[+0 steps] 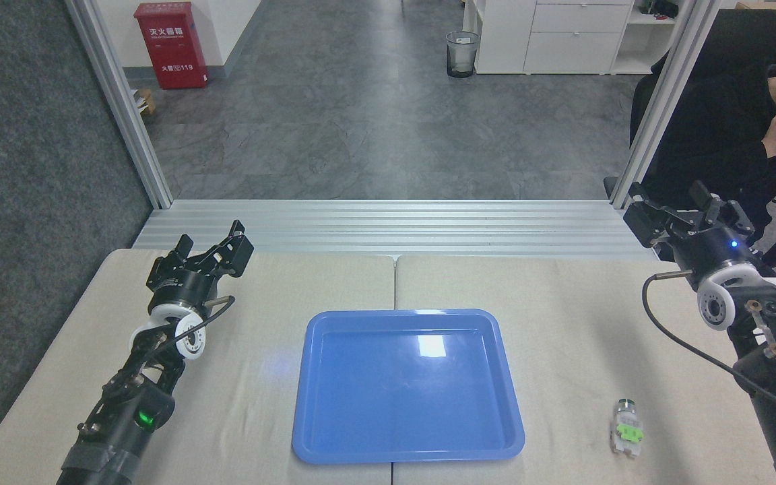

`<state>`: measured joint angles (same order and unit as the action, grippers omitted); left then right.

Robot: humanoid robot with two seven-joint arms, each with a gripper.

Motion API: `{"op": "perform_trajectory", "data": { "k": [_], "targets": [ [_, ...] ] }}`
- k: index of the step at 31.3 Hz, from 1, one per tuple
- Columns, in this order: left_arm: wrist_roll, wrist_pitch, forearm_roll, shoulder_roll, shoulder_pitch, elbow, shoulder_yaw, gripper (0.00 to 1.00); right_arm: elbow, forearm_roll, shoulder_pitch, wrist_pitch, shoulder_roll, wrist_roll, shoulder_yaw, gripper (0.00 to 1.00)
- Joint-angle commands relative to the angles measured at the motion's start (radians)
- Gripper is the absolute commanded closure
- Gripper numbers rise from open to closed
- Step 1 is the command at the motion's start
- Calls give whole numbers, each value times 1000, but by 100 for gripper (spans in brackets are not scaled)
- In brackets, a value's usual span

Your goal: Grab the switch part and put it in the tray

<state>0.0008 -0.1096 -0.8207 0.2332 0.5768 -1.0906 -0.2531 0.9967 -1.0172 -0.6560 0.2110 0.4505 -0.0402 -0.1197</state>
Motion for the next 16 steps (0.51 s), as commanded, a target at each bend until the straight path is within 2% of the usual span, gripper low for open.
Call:
{"op": "perform_trajectory", "data": {
  "k": [1,16],
  "targets": [
    [1,-2,-3,0,0,0,0,0,-10,22,12,5,-15,3,12,2],
    [1,-1,0,0,0,0,0,0,-9,26,12,-19,-19,2,11,1]
  ]
}}
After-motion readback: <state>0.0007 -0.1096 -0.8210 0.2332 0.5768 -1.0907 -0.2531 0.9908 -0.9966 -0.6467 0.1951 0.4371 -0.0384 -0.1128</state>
